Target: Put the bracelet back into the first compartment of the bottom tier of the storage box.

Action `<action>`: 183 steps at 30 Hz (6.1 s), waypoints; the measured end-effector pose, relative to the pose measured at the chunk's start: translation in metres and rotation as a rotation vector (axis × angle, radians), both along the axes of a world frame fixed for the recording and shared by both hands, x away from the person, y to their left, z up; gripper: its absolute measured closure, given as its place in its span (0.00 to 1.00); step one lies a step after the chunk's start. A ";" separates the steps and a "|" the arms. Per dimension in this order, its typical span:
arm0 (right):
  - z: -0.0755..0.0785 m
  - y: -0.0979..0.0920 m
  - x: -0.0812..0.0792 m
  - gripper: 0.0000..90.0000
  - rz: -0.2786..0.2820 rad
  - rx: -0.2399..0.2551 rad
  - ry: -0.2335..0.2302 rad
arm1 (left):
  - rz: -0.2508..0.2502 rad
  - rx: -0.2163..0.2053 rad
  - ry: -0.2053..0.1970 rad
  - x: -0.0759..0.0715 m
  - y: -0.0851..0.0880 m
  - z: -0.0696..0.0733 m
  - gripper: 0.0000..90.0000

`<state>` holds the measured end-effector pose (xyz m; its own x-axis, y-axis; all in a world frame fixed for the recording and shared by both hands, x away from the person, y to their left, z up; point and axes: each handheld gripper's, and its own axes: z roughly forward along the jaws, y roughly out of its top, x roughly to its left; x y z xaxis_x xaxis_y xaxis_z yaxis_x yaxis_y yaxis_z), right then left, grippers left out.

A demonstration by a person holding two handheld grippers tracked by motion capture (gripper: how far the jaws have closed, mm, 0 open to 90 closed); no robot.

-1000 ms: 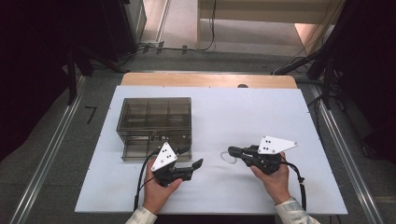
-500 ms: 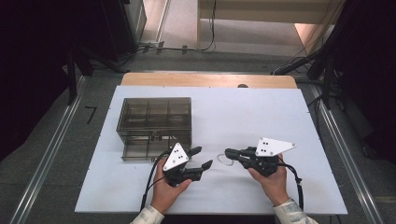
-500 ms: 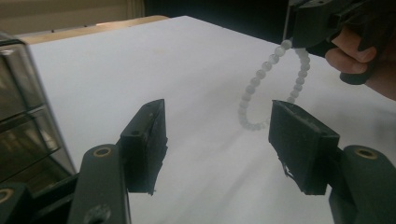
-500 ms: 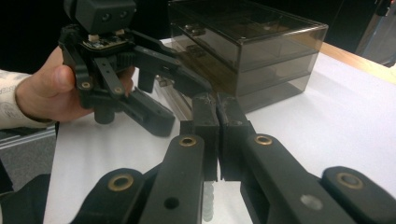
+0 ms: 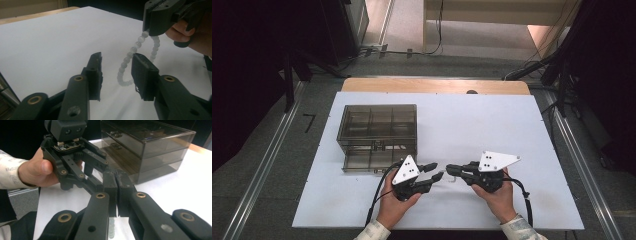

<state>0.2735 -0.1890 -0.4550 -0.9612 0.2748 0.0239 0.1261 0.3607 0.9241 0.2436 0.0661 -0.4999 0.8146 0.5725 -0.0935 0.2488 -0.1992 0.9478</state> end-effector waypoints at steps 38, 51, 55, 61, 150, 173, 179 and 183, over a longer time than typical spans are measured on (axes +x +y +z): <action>-0.006 -0.010 0.008 0.91 -0.048 0.009 0.026 | -0.015 -0.032 0.000 -0.001 0.010 0.004 0.96; -0.011 -0.019 0.012 0.92 -0.079 -0.016 0.028 | 0.014 -0.064 -0.011 -0.001 0.025 0.011 0.96; -0.012 -0.022 0.012 0.92 -0.090 -0.016 0.030 | 0.038 -0.078 -0.020 -0.002 0.037 0.015 0.96; -0.012 -0.026 0.013 0.92 -0.096 -0.017 0.031 | 0.076 -0.095 -0.030 -0.003 0.055 0.019 0.96; -0.023 -0.161 0.002 0.90 -0.403 -0.018 0.044 | 0.393 -0.097 -0.056 -0.015 0.185 0.019 0.96; -0.024 -0.170 0.002 0.90 -0.430 -0.022 0.040 | 0.435 -0.010 0.036 -0.011 0.209 0.000 0.96; -0.026 -0.175 0.001 0.90 -0.443 -0.026 0.045 | 0.430 0.016 0.065 -0.010 0.209 -0.004 0.96; -0.026 -0.178 0.000 0.90 -0.452 -0.029 0.044 | 0.438 0.027 0.084 -0.008 0.210 -0.007 0.96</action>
<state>0.2736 -0.3670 -0.4814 -0.7427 0.6680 0.0480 0.3160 0.2863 0.9045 0.2352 0.2765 -0.5064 0.4845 0.8652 -0.1288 0.3910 -0.0825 0.9167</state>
